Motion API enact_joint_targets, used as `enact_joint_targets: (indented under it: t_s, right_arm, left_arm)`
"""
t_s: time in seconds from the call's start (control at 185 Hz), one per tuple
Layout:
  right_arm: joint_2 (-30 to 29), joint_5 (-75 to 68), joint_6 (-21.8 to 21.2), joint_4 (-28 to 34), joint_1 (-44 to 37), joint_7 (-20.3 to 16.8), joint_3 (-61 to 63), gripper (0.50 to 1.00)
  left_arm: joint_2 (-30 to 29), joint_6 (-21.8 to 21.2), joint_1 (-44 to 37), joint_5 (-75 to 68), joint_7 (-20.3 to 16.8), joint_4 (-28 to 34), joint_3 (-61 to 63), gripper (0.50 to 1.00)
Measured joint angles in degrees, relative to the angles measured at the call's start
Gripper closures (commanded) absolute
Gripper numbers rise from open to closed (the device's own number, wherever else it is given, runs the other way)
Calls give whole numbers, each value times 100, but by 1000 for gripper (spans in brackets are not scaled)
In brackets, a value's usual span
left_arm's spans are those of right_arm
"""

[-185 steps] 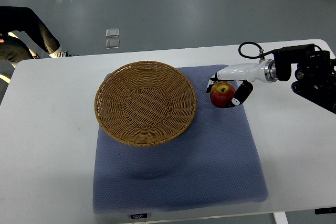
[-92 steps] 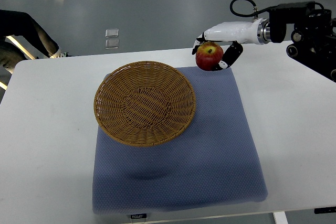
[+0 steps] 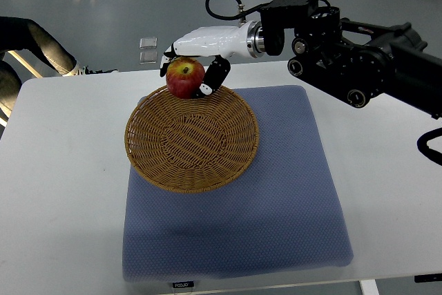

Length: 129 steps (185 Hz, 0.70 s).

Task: Place red apple in basket with right hand
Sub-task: 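Lift the apple with the right hand and carry it over the basket, then lower the apple into the basket and open the right hand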

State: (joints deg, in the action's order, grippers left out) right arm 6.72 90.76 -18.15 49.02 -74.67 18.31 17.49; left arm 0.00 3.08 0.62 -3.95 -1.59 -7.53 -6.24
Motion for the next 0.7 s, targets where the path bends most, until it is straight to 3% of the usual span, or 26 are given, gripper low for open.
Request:
enact_joint_targets:
  t_s: [0.27, 0.671, 0.698]
  right_arm:
    - [-605, 4, 72, -733, 412, 3, 0, 801]
    - [-672, 20, 345, -1204, 942, -4, -84, 781]
    - [-672, 21, 357, -1210, 959, -4, -85, 762]
  left_arm:
    - [0, 0, 0, 3, 0, 0, 0, 500]
    - [0, 0, -1, -1, 2, -2, 0, 500]
    - [0, 0, -1, -1, 2, -2, 0, 500]
